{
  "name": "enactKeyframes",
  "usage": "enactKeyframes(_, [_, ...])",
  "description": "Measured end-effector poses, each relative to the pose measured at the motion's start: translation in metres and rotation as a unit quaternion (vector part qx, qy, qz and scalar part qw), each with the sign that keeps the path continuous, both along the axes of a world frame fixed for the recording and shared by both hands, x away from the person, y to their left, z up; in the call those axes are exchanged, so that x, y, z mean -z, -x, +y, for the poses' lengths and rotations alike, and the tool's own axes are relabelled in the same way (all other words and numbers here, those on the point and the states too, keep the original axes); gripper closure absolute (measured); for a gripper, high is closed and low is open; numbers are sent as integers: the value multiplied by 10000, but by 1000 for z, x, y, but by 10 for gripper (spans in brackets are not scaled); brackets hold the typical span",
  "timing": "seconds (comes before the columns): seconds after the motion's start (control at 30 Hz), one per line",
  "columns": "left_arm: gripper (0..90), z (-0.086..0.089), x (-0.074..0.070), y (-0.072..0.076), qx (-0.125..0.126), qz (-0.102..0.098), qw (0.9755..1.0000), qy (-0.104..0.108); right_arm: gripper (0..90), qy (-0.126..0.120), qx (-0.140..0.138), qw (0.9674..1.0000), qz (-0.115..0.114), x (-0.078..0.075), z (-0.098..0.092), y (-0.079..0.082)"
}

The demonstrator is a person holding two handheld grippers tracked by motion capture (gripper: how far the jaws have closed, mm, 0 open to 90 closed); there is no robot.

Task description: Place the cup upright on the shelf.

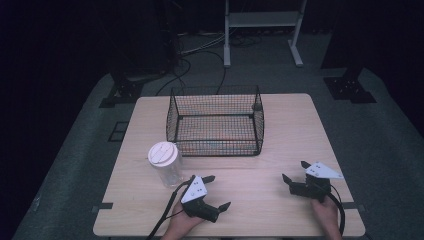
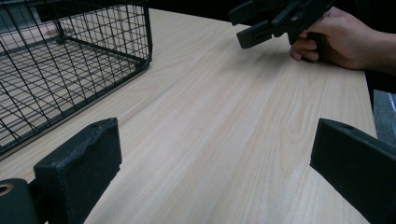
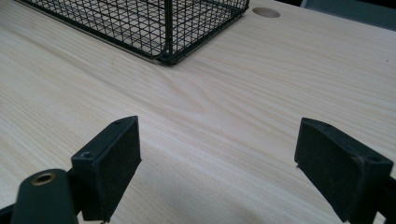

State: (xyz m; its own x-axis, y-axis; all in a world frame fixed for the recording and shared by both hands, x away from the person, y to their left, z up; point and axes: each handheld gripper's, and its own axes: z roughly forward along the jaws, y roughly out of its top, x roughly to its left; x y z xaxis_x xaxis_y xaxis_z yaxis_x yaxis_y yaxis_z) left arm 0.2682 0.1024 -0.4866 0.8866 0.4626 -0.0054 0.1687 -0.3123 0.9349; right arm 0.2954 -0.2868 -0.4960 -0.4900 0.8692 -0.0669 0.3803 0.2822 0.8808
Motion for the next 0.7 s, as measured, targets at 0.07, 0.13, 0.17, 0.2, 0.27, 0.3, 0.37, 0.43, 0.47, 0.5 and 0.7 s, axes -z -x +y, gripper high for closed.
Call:
enactKeyframes(0.07, [10, 0, -1, 0, 2, -27, 10000, 16, 135, 8, -9, 10000, -2, 0, 0, 0])
enactKeyframes(0.13, [11, 1, -3, 1, 30, -47, 10000, 58, 135, 21, -22, 10000, -9, 0, 0, 0])
enactKeyframes(0.17, [11, 1, -3, 1, 30, -47, 10000, 58, 135, 21, -22, 10000, -9, 0, 0, 0])
enactKeyframes(0.2, [10, 2, -4, 2, 48, -71, 10000, 46, 135, 33, -22, 10000, -12, 0, 1, 1])
enactKeyframes(0.27, [10, 3, -8, 4, 114, -131, 9998, 89, 135, 41, -35, 10000, -18, 0, 1, 1])
enactKeyframes(0.3, [11, 3, -10, 4, 145, -154, 9997, 104, 135, 52, -46, 10000, -22, 0, 1, 1])
enactKeyframes(0.37, [11, 4, -16, 7, 255, -173, 9995, 82, 135, 68, -46, 10000, -27, 0, 2, 1])
enactKeyframes(0.43, [11, 5, -19, 8, 265, -231, 9994, 21, 135, 71, -47, 10000, -27, 0, 2, 1])
enactKeyframes(0.47, [11, 5, -23, 10, 240, -279, 9993, 15, 135, 71, -36, 10000, -20, 0, 2, 1])
enactKeyframes(0.5, [11, 7, -32, 11, 310, -251, 9992, 56, 135, 70, -32, 10000, -17, 0, 2, 1])
enactKeyframes(0.7, [11, 12, -50, 20, 426, -455, 9980, -63, 135, 78, -16, 10000, -6, 0, 2, 1])
